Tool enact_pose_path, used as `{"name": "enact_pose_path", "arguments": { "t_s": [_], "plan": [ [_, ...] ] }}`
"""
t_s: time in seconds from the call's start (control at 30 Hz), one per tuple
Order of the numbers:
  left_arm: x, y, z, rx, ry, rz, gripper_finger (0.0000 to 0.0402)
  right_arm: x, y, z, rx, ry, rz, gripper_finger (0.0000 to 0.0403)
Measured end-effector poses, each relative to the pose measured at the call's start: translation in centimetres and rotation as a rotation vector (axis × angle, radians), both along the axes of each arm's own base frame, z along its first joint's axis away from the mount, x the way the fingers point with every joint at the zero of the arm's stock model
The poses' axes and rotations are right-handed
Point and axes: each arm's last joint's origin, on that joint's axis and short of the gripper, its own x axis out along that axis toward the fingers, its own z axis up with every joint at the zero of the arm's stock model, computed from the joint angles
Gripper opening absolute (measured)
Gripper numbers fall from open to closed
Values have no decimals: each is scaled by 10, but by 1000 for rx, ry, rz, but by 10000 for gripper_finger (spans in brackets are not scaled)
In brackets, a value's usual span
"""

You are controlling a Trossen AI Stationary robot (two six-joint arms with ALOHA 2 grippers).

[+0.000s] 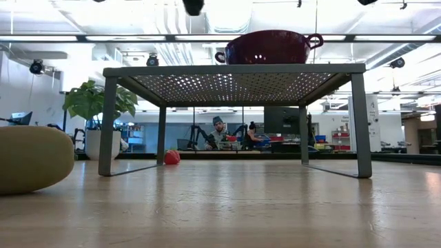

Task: Pick & Place Fruit
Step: Put the pear in the purple strainer bowl on the shelf

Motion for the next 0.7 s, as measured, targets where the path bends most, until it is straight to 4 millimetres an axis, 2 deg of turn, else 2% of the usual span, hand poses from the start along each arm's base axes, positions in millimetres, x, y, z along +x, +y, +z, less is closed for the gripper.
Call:
{"name": "enact_pose_path", "arguments": {
  "t_s": [0.23,0.4,0.7],
  "plan": [
    [32,9,3,-9,11,-13,154,1,0,3,-29,-35,9,287],
    [47,15,9,-5,15,-40,154,1,0,4,-41,-42,12,303],
    [61,20,11,-13,14,-95,154,1,0,6,-38,-63,12,275]
  ]
}}
